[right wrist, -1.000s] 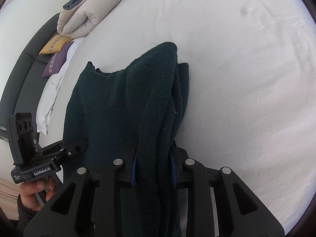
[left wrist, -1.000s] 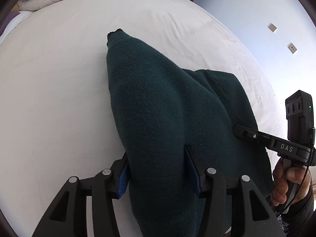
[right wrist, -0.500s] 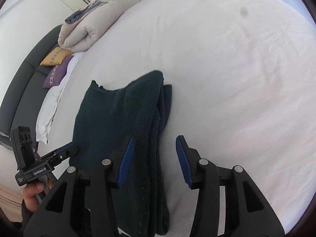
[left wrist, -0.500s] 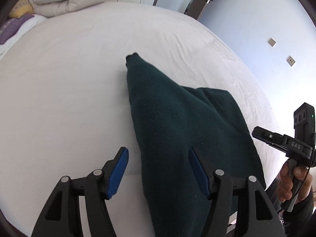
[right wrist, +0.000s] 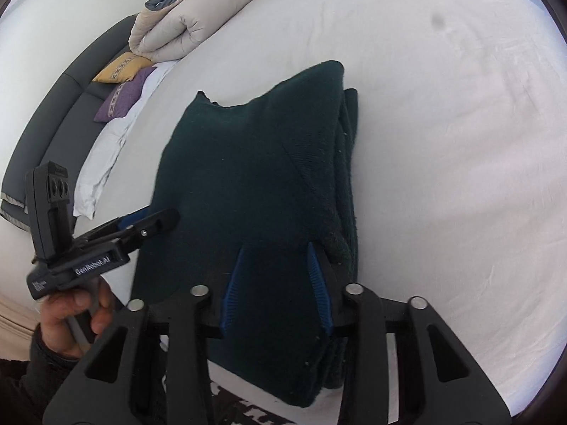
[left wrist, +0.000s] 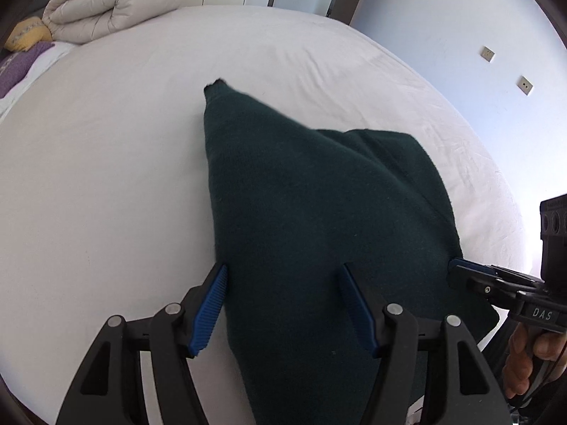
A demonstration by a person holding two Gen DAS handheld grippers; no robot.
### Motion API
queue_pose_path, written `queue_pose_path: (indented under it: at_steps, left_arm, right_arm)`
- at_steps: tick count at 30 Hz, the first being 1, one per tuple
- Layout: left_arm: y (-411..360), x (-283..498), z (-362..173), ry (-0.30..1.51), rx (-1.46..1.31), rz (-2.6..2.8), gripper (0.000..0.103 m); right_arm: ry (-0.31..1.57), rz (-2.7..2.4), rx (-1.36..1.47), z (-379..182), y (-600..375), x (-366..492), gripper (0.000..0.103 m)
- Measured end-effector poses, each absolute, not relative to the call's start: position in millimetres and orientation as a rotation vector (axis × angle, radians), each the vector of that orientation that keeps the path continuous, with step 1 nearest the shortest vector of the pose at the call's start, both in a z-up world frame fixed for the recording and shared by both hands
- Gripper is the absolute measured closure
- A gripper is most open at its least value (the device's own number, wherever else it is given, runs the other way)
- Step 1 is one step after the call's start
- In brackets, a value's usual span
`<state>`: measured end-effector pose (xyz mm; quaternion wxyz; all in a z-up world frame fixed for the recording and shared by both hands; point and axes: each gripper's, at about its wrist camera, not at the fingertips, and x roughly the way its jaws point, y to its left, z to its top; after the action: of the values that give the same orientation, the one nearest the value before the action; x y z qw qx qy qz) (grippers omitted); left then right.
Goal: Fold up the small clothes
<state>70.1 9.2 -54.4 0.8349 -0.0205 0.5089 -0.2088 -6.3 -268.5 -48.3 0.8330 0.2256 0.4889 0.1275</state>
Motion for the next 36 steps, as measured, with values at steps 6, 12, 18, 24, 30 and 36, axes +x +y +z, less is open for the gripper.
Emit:
queue_pose_path:
  at_steps: [6, 12, 18, 24, 30, 36]
  left_arm:
    - [12, 69, -57, 1.049, -0.083, -0.443, 0.036]
    - [29, 37, -20, 0.883, -0.032, -0.375, 0.036]
    - [42, -19, 45, 0.531, 0.064, -0.248, 0.000]
    - [33, -85, 114, 0.206, 0.221, -0.151, 0.000]
    - [34, -120, 156, 0.119, 0.208, -0.016, 0.000]
    - [50, -83, 137, 0.386, 0.104, -0.052, 0.000]
  right_arm:
    - [0.983, 0.300, 0.534, -54, -276, -10, 0.070]
    - [0.887, 0.223, 0.466, -20, -281, -33, 0.068]
    - [0.661, 0.070, 0.273, 53, -283, -82, 0.060]
    - [0.293, -0.079, 0.076, 130, -258, -140, 0.002]
    - [0.028, -0.062, 0.107, 181, -256, -189, 0.000]
    - [0.062, -0.038, 0.218, 195, -269, -200, 0.000]
